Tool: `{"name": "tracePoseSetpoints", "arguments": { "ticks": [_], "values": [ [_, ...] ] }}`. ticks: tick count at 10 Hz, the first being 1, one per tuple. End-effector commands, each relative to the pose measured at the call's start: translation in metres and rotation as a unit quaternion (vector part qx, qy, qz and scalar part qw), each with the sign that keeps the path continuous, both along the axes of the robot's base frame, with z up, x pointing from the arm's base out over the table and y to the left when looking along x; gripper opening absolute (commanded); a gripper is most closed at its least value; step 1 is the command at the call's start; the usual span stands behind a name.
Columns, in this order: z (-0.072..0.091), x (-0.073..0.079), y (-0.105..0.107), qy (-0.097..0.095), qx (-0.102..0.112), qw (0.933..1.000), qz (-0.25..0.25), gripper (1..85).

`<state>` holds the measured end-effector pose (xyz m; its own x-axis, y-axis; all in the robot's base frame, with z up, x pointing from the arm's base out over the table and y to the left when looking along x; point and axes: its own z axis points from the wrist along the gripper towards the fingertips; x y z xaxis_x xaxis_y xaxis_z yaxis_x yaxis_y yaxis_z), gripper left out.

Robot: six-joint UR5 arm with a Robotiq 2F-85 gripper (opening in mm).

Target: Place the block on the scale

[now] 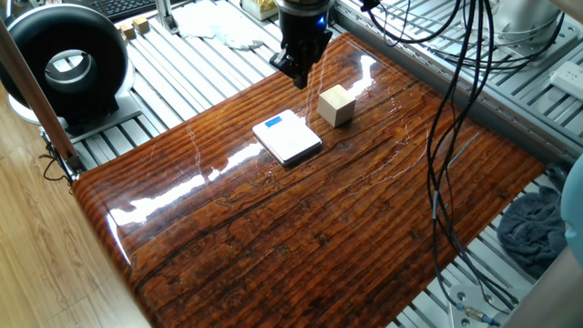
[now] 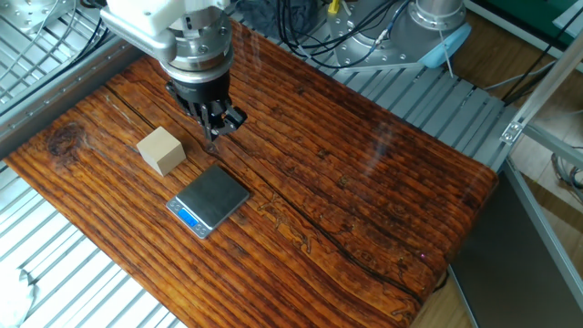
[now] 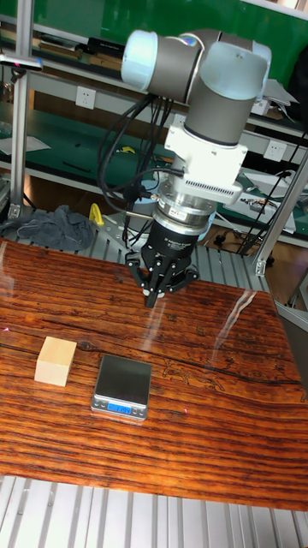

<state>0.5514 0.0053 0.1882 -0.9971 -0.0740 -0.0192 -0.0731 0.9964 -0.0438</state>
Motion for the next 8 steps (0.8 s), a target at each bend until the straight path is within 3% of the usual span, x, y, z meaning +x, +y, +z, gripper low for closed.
{"name": "tracePoseSetpoints", "arguments": {
  "ticks": [1, 5, 6, 8],
  "values": [
    [0.008, -0.006, 0.001, 0.006, 0.002, 1.0000, 0.001, 1.3],
    [0.012, -0.015, -0.011, 0.011, 0.011, 0.9999, 0.006, 1.3],
    [0.010, -0.011, -0.015, 0.000, 0.011, 0.9998, 0.014, 1.3],
    [0.009, -0.012, -0.022, -0.002, 0.005, 1.0000, -0.006, 1.3]
  ]
}}
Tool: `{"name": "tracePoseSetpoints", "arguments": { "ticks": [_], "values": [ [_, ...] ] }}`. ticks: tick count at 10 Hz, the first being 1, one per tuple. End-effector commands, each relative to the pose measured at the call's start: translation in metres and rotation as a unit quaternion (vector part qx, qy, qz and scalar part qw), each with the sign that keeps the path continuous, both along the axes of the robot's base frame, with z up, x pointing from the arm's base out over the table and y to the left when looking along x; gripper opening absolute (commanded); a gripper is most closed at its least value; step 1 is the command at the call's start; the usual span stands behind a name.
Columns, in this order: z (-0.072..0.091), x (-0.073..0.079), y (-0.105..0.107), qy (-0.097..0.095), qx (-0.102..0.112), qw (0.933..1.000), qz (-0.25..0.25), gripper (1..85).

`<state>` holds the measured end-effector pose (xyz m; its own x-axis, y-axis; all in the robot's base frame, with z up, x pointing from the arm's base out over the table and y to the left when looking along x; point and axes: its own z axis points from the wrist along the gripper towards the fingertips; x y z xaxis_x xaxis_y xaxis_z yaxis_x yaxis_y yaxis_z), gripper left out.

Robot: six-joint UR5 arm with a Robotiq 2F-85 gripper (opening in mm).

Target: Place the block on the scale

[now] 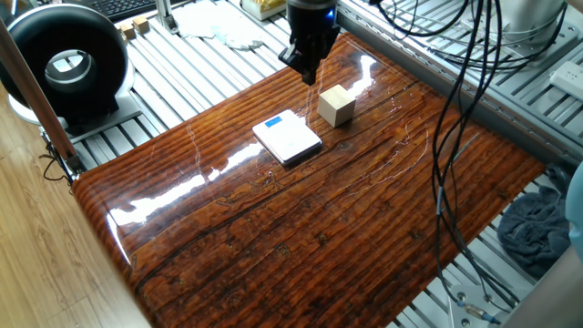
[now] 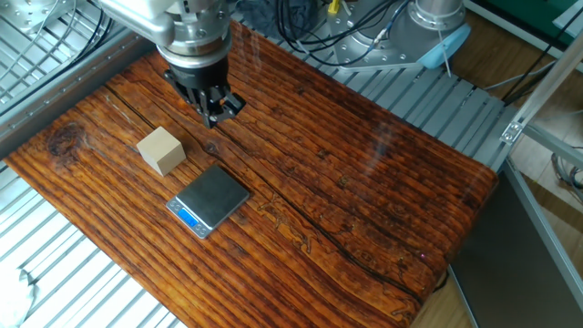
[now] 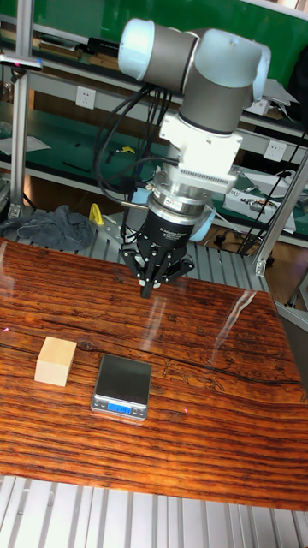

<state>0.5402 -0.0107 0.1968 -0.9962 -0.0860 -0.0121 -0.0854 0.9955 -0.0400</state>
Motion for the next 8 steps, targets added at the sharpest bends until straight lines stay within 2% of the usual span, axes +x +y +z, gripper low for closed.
{"name": "tracePoseSetpoints", "arguments": {
  "ticks": [1, 4, 6, 8],
  "values": [
    [-0.002, -0.001, -0.010, -0.006, 0.003, 0.9998, -0.020, 1.3],
    [-0.010, -0.007, -0.029, -0.014, 0.023, 0.9995, -0.020, 1.3],
    [-0.012, -0.012, -0.045, -0.017, 0.017, 0.9992, -0.031, 3.3],
    [-0.019, -0.014, -0.056, -0.032, 0.021, 0.9975, -0.059, 7.0]
  ]
}}
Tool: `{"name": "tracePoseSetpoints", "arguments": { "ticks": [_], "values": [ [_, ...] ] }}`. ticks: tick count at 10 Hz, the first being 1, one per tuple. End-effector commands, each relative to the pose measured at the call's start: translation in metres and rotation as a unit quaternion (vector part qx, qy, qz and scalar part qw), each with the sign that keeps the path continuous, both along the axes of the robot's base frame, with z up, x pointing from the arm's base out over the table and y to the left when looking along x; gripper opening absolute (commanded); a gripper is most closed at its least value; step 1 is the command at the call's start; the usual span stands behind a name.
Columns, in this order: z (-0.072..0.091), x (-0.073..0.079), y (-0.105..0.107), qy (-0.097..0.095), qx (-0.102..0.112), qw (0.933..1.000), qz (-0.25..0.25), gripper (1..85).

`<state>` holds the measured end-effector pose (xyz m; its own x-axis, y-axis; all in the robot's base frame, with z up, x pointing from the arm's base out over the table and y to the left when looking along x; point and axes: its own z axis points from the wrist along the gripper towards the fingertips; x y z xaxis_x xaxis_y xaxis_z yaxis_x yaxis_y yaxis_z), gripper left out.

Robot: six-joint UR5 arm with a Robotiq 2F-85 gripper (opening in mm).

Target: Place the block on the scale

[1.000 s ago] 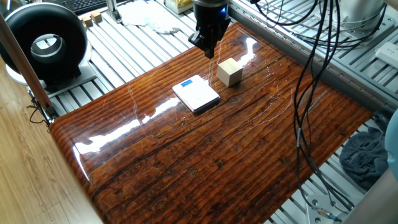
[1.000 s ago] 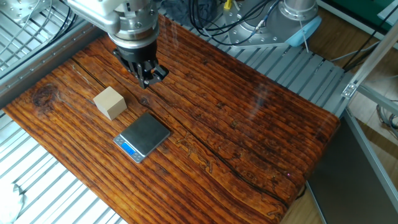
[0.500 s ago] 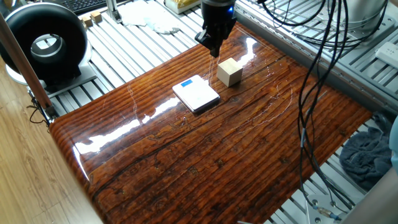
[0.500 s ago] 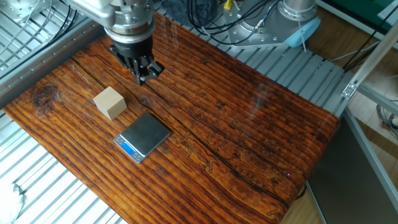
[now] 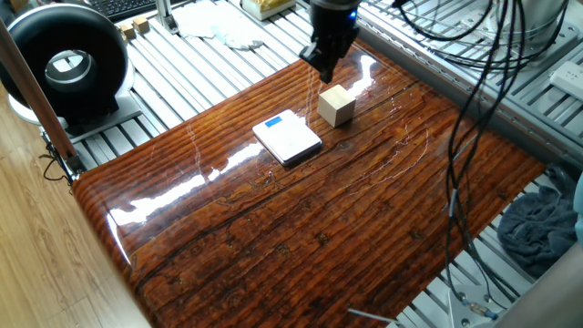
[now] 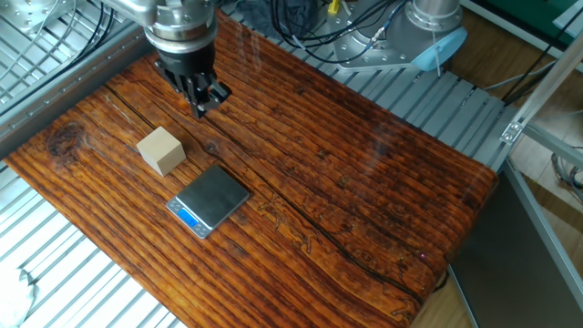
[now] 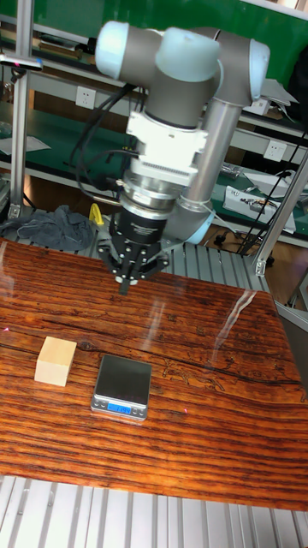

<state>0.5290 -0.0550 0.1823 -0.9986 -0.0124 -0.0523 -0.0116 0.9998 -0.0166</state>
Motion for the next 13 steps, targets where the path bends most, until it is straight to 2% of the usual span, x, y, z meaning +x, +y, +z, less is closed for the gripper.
{"name": "tracePoseSetpoints", "arguments": {
  "ticks": [1, 3, 4, 6, 8, 11, 13],
  "values": [
    [-0.007, -0.006, -0.015, -0.012, 0.010, 0.9992, -0.037, 19.7],
    [-0.009, -0.008, -0.015, -0.017, 0.023, 0.9984, -0.049, 33.0],
    [-0.010, -0.011, -0.012, -0.014, 0.031, 0.9980, -0.053, 38.7],
    [-0.010, -0.010, -0.007, -0.023, 0.045, 0.9985, -0.023, 68.0],
    [-0.009, -0.005, -0.003, -0.032, 0.051, 0.9981, -0.008, 85.0],
    [-0.010, -0.011, -0.009, -0.022, 0.039, 0.9990, -0.003, 85.0],
    [-0.011, -0.013, -0.018, -0.016, 0.022, 0.9996, -0.004, 85.0]
  ]
}}
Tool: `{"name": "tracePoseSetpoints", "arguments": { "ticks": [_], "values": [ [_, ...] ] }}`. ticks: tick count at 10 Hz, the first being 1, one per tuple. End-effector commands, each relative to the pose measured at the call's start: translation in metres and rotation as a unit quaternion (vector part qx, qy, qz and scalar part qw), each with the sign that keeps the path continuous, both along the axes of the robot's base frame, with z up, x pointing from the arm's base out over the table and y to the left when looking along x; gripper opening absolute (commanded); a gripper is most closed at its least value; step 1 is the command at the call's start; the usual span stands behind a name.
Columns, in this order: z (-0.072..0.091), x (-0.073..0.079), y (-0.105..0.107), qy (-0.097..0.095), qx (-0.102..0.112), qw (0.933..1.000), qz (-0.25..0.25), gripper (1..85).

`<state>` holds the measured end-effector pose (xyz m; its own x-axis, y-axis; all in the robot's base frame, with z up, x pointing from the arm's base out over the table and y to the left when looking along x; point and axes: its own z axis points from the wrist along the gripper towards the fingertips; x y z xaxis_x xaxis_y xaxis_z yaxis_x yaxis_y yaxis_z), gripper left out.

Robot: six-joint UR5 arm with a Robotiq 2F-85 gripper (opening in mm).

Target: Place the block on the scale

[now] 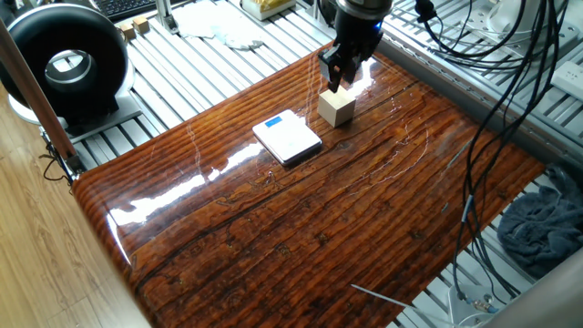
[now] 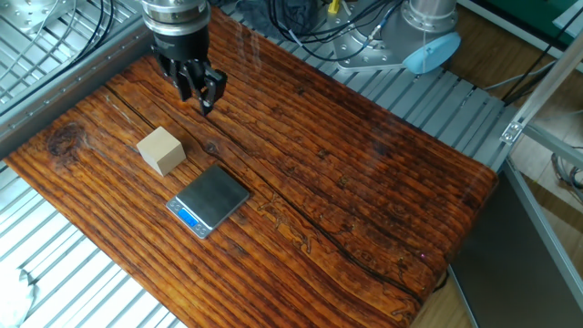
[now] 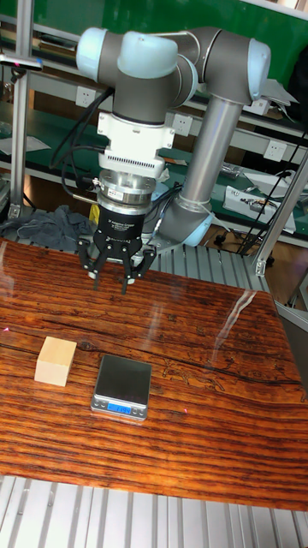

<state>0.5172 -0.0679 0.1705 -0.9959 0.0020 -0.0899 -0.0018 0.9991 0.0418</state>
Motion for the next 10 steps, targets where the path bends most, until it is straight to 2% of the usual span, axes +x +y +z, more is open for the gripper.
{"name": "tracePoseSetpoints", "arguments": {
  "ticks": [1, 2, 3, 4, 5, 6, 7, 9, 10],
  "values": [
    [0.001, -0.001, -0.020, 0.001, -0.037, 0.9992, 0.014, 85.0],
    [0.002, 0.001, -0.032, -0.003, -0.062, 0.9978, 0.021, 85.0],
    [0.003, 0.007, -0.037, -0.015, -0.071, 0.9971, 0.023, 85.0],
    [0.003, 0.011, -0.034, -0.022, -0.066, 0.9972, 0.025, 85.0],
    [0.003, 0.011, -0.026, -0.022, -0.052, 0.9980, 0.028, 85.0],
    [0.001, 0.005, -0.013, -0.011, -0.027, 0.9988, 0.039, 85.0],
    [0.002, 0.012, -0.020, -0.024, -0.041, 0.9977, 0.048, 85.0],
    [0.005, 0.024, -0.027, -0.048, -0.052, 0.9975, 0.007, 83.7],
    [0.002, 0.002, -0.033, -0.005, -0.063, 0.9979, 0.018, 72.7]
  ]
}}
